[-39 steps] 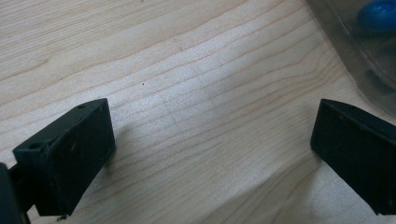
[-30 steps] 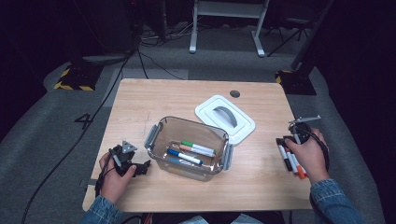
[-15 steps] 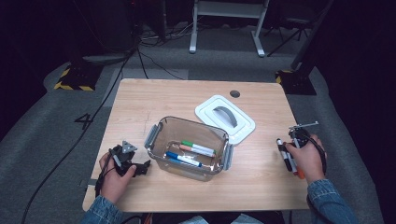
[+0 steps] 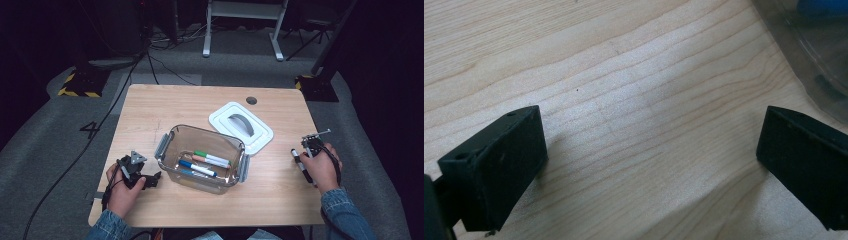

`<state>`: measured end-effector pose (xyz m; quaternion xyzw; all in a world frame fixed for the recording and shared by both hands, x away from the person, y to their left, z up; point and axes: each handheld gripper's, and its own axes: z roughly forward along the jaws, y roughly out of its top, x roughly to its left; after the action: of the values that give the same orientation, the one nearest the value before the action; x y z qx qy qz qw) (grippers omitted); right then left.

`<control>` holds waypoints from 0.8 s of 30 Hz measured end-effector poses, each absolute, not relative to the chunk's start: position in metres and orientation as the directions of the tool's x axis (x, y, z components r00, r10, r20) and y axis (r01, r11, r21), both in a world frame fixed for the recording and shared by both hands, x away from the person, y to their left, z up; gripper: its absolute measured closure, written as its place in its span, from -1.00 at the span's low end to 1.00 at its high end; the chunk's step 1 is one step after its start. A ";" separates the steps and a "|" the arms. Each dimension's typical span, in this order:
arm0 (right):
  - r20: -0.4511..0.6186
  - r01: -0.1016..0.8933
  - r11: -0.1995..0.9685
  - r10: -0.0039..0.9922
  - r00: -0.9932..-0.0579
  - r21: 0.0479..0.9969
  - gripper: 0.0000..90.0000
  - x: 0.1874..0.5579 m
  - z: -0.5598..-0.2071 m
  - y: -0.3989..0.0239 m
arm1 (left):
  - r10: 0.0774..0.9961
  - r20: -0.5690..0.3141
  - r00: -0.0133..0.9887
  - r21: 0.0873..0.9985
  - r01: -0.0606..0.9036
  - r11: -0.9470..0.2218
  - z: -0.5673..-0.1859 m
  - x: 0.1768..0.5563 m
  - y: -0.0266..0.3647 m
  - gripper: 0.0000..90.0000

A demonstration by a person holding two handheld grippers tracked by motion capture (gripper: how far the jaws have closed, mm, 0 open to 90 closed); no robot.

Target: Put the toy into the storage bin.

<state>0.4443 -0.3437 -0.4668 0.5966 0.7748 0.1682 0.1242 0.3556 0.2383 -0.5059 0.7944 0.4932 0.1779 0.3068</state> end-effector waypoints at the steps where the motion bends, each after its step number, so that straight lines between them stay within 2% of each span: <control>1: 0.008 0.883 0.231 0.966 -0.257 0.409 0.71 0.444 -0.467 -0.344 | 0.893 -0.020 0.450 0.663 0.674 -0.325 -0.506 0.356 0.238 -1.00; 12: 0.027 0.884 0.208 0.970 -0.241 0.420 0.72 0.444 -0.456 -0.341 | 0.893 -0.020 0.451 0.662 0.675 -0.325 -0.506 0.356 0.238 -1.00; 24: 0.046 0.810 0.255 0.944 -0.327 0.528 0.71 0.436 -0.409 -0.324 | 0.893 -0.021 0.450 0.663 0.675 -0.325 -0.506 0.356 0.238 -1.00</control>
<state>0.4356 -0.3242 -0.4087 0.5626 0.7795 0.2365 0.1412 0.3556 0.2383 -0.5059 0.7944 0.4933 0.1775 0.3068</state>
